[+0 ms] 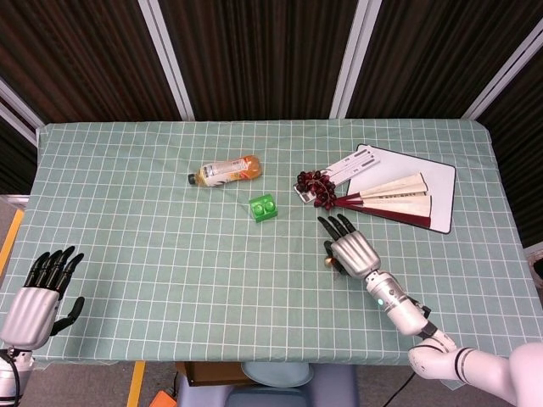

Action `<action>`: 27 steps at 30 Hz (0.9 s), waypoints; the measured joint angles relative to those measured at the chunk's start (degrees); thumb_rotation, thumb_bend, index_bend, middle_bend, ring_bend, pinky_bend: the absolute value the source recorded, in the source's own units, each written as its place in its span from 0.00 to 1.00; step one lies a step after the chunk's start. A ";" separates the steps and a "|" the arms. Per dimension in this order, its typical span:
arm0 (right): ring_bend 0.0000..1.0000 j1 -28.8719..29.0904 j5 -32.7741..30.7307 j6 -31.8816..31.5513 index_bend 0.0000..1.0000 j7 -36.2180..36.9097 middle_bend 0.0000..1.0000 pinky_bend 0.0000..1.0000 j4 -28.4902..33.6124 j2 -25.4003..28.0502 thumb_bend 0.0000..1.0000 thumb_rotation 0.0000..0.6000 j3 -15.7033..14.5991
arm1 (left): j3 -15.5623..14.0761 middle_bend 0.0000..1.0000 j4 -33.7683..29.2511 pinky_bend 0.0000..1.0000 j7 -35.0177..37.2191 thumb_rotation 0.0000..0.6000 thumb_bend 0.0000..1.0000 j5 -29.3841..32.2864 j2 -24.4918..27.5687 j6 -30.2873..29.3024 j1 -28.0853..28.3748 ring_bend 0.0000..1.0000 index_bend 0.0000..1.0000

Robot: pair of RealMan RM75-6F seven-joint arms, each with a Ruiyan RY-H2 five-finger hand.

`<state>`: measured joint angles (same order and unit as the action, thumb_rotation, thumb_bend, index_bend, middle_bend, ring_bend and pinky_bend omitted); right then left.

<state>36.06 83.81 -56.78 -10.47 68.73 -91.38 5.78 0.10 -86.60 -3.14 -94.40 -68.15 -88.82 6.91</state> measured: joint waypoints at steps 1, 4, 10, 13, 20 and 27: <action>0.00 0.17 -0.23 -0.16 0.77 0.27 0.11 0.00 0.18 0.13 0.56 1.00 0.56 | 0.01 0.00 -0.02 0.07 -0.07 1.00 0.42 0.04 -0.01 0.06 0.02 0.00 0.01; 0.00 0.90 -1.56 -0.29 0.77 0.95 0.11 0.00 1.09 0.86 0.56 1.00 2.64 | -0.01 0.00 -0.09 0.07 -0.30 1.00 0.42 -0.07 -0.07 0.06 0.05 0.00 0.01; 0.00 -0.86 -0.83 -2.14 0.77 -2.91 0.12 0.00 7.71 7.07 0.56 1.00 0.67 | -0.25 0.00 -0.12 0.07 -0.15 1.00 0.42 -0.23 0.08 -0.01 -0.07 0.00 0.00; 0.00 -2.57 -0.24 -3.67 0.77 -6.02 0.12 0.00 12.56 10.73 0.56 1.00 -0.98 | -0.08 0.00 -0.21 0.07 0.09 1.00 0.42 0.01 0.23 -0.38 -0.24 0.00 0.00; 0.00 -1.11 -2.14 -1.52 0.77 -7.52 0.12 0.00 14.41 8.95 0.56 1.00 0.11 | -0.14 0.00 -0.28 0.07 -0.18 1.00 0.42 -0.58 0.12 -0.48 -0.15 0.00 0.01; 0.00 -2.49 -1.41 -2.46 0.77 -12.74 0.12 0.00 17.26 10.67 0.56 1.00 -2.90 | 0.11 0.00 -0.15 0.07 0.55 1.00 0.42 0.23 0.47 -0.55 -0.32 0.00 0.01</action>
<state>33.57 82.40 -59.24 -23.21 85.98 -80.72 2.88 0.21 -86.75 -2.58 -94.17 -67.68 -89.36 6.60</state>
